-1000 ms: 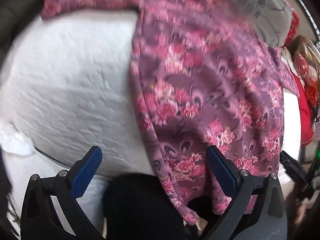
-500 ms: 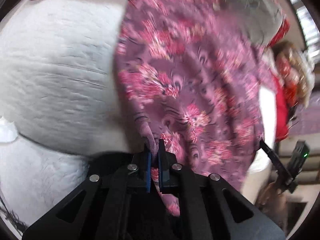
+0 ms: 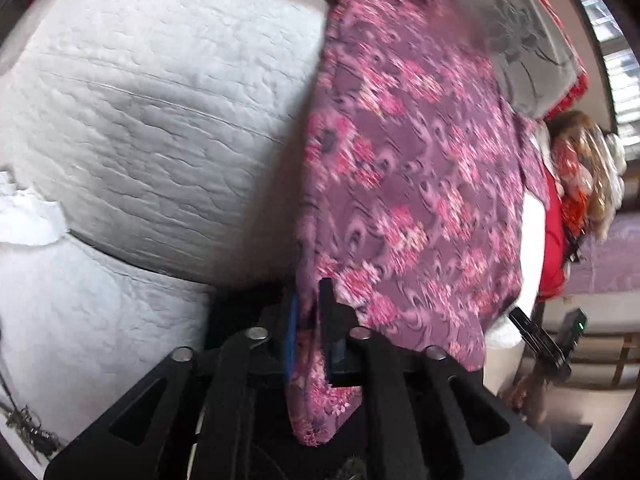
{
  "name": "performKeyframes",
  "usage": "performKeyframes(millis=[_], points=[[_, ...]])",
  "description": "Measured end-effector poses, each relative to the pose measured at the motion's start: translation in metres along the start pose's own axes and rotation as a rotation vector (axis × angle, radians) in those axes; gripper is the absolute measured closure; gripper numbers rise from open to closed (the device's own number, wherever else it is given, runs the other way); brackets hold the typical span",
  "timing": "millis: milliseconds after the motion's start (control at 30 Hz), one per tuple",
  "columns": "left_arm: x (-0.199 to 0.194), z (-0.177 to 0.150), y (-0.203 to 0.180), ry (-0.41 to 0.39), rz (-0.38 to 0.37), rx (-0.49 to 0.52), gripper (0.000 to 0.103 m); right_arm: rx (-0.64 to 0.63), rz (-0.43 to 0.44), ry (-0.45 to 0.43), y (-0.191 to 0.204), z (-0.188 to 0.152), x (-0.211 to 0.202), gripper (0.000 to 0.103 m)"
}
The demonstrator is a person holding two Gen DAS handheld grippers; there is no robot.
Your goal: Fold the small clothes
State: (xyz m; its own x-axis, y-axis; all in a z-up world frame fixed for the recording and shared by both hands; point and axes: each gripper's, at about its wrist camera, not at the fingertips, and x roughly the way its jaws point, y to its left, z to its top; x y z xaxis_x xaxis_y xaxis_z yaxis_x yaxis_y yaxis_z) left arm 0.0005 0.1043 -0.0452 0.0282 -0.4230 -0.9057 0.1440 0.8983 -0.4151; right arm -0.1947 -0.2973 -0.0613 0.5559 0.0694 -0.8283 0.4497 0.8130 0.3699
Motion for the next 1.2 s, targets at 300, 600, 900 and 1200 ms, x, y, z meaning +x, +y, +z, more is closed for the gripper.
performKeyframes(millis=[300, 600, 900, 1200], points=[[0.01, -0.016, -0.006, 0.076, -0.002, 0.019, 0.099, -0.067, 0.028, 0.137, 0.006, -0.014, 0.032, 0.099], [0.005, -0.005, -0.002, 0.115, 0.109, -0.001, 0.098, -0.139, 0.03, 0.088, -0.004, -0.003, -0.006, 0.099], [-0.048, 0.048, -0.051, -0.152, 0.225, 0.187, 0.041, -0.005, 0.009, -0.149, -0.052, 0.087, -0.043, 0.086], [0.044, 0.165, -0.154, -0.225, 0.259, 0.246, 0.04, 0.629, -0.054, -0.457, -0.227, 0.249, -0.053, 0.059]])
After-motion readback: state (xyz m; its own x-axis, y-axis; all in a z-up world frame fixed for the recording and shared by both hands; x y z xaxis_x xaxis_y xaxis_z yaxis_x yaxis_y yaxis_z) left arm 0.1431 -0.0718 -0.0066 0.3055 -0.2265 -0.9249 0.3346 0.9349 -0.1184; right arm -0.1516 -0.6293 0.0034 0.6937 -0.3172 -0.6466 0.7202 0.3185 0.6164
